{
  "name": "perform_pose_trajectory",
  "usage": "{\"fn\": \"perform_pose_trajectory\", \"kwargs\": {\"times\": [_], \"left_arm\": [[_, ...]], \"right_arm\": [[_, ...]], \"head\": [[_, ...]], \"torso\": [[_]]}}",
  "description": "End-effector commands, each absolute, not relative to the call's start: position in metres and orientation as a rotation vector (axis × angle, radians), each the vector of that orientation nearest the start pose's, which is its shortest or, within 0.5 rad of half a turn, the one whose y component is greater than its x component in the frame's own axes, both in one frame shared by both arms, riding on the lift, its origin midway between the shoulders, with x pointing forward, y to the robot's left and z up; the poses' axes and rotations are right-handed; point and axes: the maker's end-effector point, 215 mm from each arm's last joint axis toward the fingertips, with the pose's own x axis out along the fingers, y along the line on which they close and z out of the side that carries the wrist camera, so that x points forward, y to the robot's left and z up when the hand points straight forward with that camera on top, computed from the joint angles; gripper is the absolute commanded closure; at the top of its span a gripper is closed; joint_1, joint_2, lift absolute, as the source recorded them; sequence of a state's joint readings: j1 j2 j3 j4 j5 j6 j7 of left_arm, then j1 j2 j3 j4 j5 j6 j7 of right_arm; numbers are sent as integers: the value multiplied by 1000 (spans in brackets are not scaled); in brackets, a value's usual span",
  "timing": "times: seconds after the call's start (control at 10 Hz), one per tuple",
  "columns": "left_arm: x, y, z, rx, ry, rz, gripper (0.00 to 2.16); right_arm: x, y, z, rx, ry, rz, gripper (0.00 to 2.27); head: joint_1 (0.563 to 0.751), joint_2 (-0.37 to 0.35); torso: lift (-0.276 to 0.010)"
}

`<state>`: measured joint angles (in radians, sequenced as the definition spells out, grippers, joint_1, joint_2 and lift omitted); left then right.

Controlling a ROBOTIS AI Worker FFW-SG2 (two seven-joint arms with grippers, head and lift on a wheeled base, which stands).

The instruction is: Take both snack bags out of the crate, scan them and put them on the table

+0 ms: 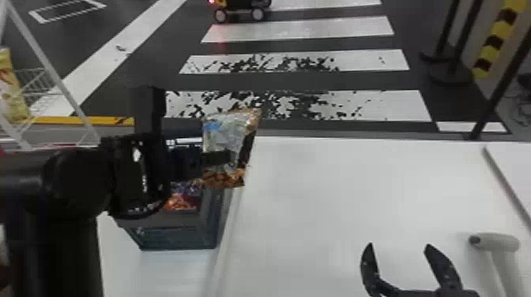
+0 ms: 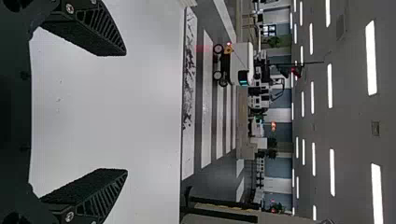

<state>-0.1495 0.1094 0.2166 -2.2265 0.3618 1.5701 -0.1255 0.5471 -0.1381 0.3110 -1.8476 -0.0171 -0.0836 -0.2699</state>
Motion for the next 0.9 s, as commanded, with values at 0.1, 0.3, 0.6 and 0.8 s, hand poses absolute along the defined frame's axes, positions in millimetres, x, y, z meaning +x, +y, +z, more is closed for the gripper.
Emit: {"fn": "perform_pose_trajectory", "kwargs": {"times": [0.1,0.3,0.6,0.8], "left_arm": [[501,176,-334,-178,749,-294,2135],[495,147,-343,-176,767,-332,2135],[488,113,-367,-147,794,-367,2135],[485,94,-384,-127,800,-359,2138]], "right_arm": [[388,-136,-444,3,197,57,100],[393,-146,-423,21,125,17,100],[394,-155,-412,39,86,-18,103],[394,-156,-412,38,85,-19,103]], "head": [[695,120],[695,54],[695,-22],[695,-50]], "torso": [[-93],[-93],[-93],[-93]]}}
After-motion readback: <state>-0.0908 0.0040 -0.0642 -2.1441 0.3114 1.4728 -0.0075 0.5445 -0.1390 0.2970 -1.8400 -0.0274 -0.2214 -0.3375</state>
